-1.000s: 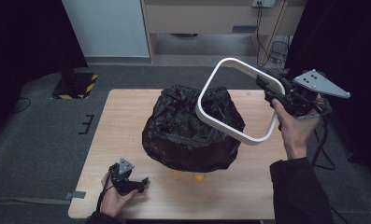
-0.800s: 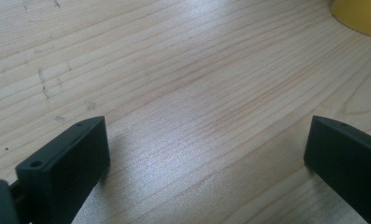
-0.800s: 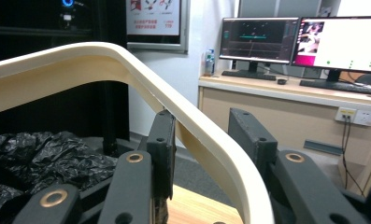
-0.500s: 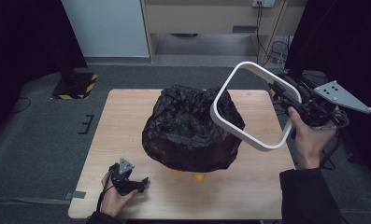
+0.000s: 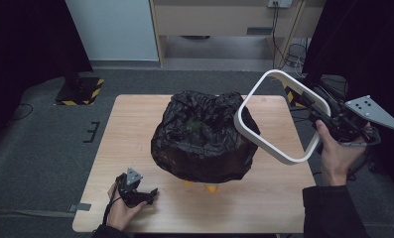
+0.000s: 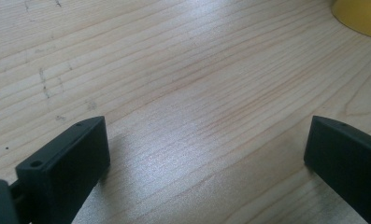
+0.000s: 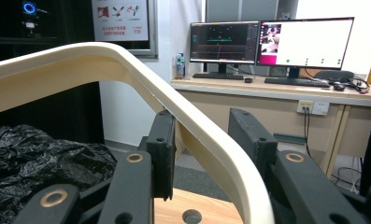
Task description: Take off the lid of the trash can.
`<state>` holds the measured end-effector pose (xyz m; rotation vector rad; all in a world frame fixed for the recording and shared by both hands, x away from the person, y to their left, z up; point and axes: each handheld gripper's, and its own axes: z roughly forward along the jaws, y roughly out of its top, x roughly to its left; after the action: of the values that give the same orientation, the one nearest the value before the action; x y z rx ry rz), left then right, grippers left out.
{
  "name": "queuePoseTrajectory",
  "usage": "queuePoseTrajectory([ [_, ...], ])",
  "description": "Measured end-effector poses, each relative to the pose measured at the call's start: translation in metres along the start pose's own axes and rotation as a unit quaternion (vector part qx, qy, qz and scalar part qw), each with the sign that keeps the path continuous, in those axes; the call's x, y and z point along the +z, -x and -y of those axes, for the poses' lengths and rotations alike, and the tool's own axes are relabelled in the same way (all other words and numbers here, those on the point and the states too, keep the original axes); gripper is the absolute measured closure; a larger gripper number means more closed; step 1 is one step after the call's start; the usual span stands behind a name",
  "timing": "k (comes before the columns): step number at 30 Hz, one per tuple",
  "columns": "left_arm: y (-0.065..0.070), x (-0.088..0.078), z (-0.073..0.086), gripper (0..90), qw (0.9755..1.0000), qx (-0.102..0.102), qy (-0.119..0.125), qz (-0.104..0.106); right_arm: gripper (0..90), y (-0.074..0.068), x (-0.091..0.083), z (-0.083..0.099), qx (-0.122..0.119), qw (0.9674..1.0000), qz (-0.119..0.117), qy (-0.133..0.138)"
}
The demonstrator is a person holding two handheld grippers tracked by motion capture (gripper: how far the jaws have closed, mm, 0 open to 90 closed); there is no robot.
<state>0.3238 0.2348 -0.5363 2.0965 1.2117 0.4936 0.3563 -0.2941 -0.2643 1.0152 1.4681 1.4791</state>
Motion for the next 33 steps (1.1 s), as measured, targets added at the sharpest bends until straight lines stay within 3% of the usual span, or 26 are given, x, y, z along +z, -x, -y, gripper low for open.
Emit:
queuePoseTrajectory([
  [33, 0.0, 0.0, 0.0, 0.0, 1.0, 0.0, -0.001, -0.001, 62.7, 0.03, -0.018, 0.04, 0.012, 0.9977, 0.065, -0.013],
])
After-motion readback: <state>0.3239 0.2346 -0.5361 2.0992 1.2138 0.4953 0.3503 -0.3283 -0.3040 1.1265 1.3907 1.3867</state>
